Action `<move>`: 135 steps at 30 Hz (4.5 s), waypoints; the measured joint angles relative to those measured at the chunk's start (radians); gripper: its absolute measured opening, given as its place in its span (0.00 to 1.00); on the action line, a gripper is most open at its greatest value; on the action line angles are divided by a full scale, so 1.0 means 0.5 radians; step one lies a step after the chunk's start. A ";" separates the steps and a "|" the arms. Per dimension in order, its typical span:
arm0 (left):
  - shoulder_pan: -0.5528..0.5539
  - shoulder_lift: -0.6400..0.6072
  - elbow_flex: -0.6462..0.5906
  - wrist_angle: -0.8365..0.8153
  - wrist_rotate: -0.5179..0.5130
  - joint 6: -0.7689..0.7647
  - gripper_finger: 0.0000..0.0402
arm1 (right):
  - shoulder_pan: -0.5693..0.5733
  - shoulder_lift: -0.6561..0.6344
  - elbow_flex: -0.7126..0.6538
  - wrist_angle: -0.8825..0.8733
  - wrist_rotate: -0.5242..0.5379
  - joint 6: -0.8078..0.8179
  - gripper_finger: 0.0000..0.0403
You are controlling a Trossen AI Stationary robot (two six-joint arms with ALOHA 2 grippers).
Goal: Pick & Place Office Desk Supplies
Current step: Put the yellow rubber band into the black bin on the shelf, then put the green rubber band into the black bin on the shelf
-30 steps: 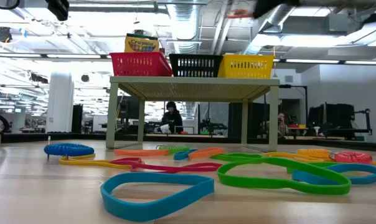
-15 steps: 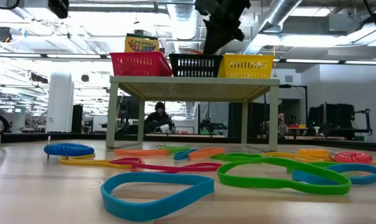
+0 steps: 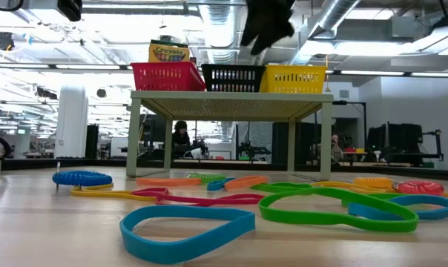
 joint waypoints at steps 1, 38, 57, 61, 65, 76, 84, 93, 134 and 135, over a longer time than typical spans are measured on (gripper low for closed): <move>0.000 0.000 0.000 0.000 0.000 0.000 0.25 | 0.013 -0.051 0.000 -0.044 0.005 0.004 0.61; 0.000 0.000 0.000 -0.018 0.001 0.013 0.25 | 1.141 -0.391 -1.809 0.468 -0.522 0.977 0.64; 0.001 0.000 0.000 -0.018 0.001 0.006 0.25 | 1.000 -0.061 -1.773 0.428 -0.641 0.563 0.06; 0.001 0.000 0.000 -0.018 0.001 0.006 0.25 | 0.992 -0.061 -1.774 0.441 -0.619 0.569 0.03; 0.001 0.000 0.000 -0.018 0.001 0.006 0.25 | 1.014 -0.124 -1.773 0.442 -0.606 0.635 0.01; 0.000 0.000 0.000 -0.020 0.001 0.006 0.25 | 1.139 -0.556 -1.560 0.358 -0.370 0.840 0.00; 0.001 0.000 0.000 -0.019 0.001 0.006 0.25 | 1.038 -0.654 -1.118 0.343 0.072 0.474 0.00; 0.001 0.000 0.000 -0.019 0.001 0.006 0.25 | 0.600 -0.524 -0.638 0.380 0.414 -0.309 0.00; 0.001 0.001 -0.001 -0.021 0.001 0.005 0.25 | 0.563 -0.396 -0.175 -0.689 0.091 0.511 0.70; 0.001 0.001 -0.001 -0.022 0.001 0.005 0.25 | 0.643 -0.393 -0.175 -0.771 0.090 0.645 0.70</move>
